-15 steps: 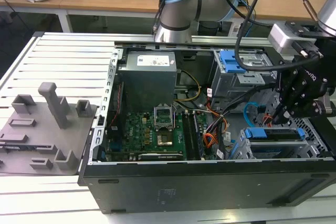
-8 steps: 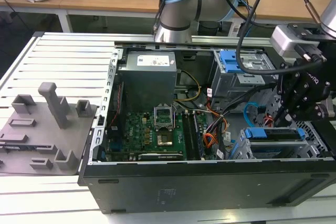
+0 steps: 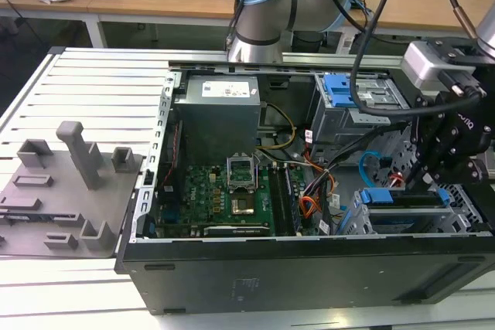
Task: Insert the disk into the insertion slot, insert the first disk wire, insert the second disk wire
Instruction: 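Insert the first disk wire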
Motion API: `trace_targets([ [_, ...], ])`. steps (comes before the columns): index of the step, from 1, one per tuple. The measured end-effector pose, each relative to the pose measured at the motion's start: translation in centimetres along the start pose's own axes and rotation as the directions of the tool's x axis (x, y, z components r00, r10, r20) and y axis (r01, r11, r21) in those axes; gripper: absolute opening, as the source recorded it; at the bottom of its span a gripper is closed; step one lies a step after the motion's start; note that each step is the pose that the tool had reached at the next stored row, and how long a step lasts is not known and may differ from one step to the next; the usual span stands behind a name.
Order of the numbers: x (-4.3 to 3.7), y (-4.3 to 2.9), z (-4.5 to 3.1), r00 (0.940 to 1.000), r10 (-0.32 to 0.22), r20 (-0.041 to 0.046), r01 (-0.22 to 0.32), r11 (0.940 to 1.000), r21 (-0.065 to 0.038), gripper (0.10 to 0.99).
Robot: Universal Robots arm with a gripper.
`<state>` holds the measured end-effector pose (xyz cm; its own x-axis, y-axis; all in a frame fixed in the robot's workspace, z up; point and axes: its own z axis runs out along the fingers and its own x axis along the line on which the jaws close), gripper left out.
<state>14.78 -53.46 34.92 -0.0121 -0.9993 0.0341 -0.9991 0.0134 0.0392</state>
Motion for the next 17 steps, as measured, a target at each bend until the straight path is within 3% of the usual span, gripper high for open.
trace_targets([
  [12, -0.01, -0.24, 0.85, 1.0, 0.0, -0.0001, 0.0, 1.0, 0.0, 0.169],
  [17, -0.01, -0.25, 0.87, 1.0, 0.0, 0.0009, 0.0, 1.0, 0.0, 0.169],
])
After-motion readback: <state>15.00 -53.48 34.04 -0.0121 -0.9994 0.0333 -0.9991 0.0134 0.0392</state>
